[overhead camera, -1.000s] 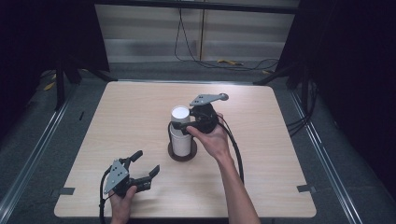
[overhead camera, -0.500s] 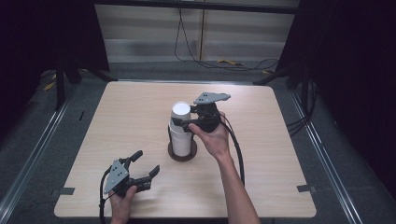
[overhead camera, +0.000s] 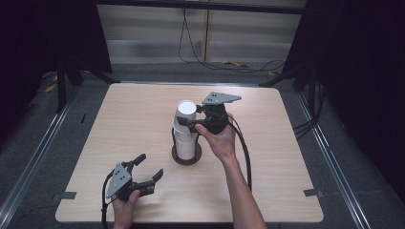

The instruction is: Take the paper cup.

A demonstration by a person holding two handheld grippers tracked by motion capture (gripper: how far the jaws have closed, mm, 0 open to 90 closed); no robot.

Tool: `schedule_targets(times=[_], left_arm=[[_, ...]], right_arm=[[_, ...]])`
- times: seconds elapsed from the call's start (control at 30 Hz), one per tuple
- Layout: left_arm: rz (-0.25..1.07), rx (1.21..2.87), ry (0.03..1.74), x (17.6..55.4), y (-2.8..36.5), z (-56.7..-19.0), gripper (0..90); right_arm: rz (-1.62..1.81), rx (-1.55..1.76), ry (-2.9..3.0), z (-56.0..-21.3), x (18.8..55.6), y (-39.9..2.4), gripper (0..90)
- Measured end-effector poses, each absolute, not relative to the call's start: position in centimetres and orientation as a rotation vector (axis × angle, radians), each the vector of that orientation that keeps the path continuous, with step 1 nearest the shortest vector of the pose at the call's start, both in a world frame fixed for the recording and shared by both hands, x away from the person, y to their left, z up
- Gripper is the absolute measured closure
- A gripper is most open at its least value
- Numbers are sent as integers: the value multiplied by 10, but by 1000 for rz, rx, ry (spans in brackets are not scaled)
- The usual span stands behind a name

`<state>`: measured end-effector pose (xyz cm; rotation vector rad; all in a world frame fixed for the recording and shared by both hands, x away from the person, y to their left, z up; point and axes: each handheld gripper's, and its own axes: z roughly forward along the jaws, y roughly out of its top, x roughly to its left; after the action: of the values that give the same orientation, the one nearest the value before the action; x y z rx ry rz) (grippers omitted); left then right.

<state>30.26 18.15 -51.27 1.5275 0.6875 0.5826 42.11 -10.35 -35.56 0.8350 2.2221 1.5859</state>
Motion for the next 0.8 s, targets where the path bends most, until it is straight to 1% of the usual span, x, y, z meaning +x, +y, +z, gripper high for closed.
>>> schedule_targets(times=[0.8], left_arm=[[578, 1530, 686, 303, 181, -513, 174]], right_arm=[[1710, 796, 2124, -341, 414, -113, 343]])
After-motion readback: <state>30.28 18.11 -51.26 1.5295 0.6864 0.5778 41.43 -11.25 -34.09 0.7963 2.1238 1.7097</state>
